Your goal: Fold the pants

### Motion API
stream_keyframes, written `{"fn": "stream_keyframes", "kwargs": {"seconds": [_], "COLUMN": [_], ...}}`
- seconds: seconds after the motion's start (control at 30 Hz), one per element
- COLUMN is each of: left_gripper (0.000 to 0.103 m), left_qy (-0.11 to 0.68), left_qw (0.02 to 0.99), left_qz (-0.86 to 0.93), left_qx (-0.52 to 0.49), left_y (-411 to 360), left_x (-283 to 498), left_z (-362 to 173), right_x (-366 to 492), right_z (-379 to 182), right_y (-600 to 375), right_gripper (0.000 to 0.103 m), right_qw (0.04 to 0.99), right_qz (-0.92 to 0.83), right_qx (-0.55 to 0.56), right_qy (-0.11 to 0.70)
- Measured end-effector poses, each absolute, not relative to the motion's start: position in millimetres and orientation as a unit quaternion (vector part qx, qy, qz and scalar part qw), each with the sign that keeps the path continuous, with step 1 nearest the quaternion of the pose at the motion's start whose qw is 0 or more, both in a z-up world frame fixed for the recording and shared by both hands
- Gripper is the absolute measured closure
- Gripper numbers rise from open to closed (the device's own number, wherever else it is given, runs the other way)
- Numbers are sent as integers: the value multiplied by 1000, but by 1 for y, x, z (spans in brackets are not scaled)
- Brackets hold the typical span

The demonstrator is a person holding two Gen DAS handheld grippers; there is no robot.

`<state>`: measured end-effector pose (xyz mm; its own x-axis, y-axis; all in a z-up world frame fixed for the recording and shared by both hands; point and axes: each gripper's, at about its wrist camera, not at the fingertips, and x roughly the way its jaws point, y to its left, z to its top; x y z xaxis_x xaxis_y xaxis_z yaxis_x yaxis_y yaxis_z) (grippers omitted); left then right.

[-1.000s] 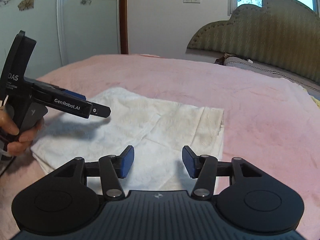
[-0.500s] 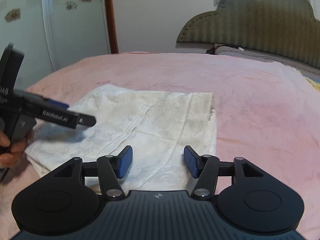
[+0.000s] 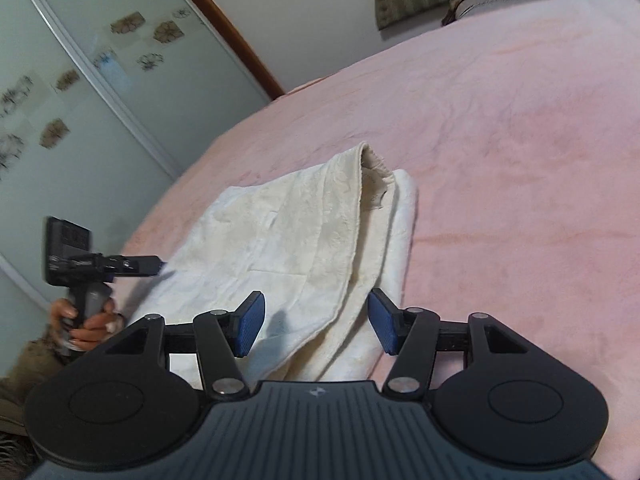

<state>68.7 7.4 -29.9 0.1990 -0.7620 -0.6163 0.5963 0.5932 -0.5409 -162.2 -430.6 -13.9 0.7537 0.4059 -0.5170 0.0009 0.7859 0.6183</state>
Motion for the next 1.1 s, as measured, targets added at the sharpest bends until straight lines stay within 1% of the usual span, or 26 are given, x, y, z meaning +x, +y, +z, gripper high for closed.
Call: {"fn": "stream_keyframes", "kwargs": {"seconds": [0.27, 0.3, 0.37, 0.4, 0.43, 0.47, 0.5, 0.53, 0.57, 0.6, 0.63, 0.7, 0.8, 0.83, 0.93, 1.03, 1.1], "left_gripper": [1, 3, 4, 7, 10, 22, 37, 46, 49, 56, 57, 68, 76, 78, 79, 80, 81], "left_qy": [430, 429, 433, 436, 438, 437, 432, 425, 420, 415, 411, 394, 364, 356, 336, 333, 326], "left_qw": [751, 750, 747, 747, 752, 762, 777, 790, 796, 803, 810, 827, 846, 850, 860, 863, 870], "left_qz": [-497, -500, -499, -494, -487, -474, -456, -442, -436, -426, -417, -399, -384, -383, -381, -378, -368], "left_qx": [-61, -59, -72, -79, -80, -66, -39, -11, 4, 12, 23, 45, 66, 66, 54, 39, 45], "left_y": [-29, -34, -38, -40, -42, -45, -49, -52, -54, -55, -57, -60, -61, -60, -51, -44, -41], "left_x": [57, 57, 61, 63, 63, 61, 57, 53, 49, 45, 41, 32, 20, 17, 16, 23, 28], "left_z": [-38, -39, -41, -41, -41, -39, -37, -34, -32, -29, -26, -19, -6, -2, 14, 24, 29], "right_x": [-134, -130, -120, -115, -111, -108, -104, -103, -103, -104, -106, -110, -114, -115, -113, -106, -95], "right_z": [-38, -40, -42, -41, -40, -38, -35, -34, -33, -30, -26, -19, -3, 3, 28, 51, 63], "right_y": [-442, -443, -445, -446, -445, -443, -439, -435, -433, -428, -424, -416, -403, -400, -390, -378, -372], "right_gripper": [45, 45, 46, 48, 52, 67, 79, 79, 80, 82, 82, 86, 87, 87, 86, 86, 86], "right_qw": [838, 833, 828, 829, 832, 837, 846, 851, 855, 860, 865, 874, 887, 889, 898, 908, 914], "right_qz": [218, 226, 230, 225, 220, 210, 195, 183, 178, 172, 166, 152, 137, 136, 146, 160, 165], "right_qx": [396, 405, 415, 416, 415, 406, 388, 374, 367, 359, 350, 333, 313, 312, 301, 279, 262], "right_qy": [306, 302, 299, 297, 296, 300, 310, 319, 320, 319, 319, 319, 312, 307, 286, 269, 261]}}
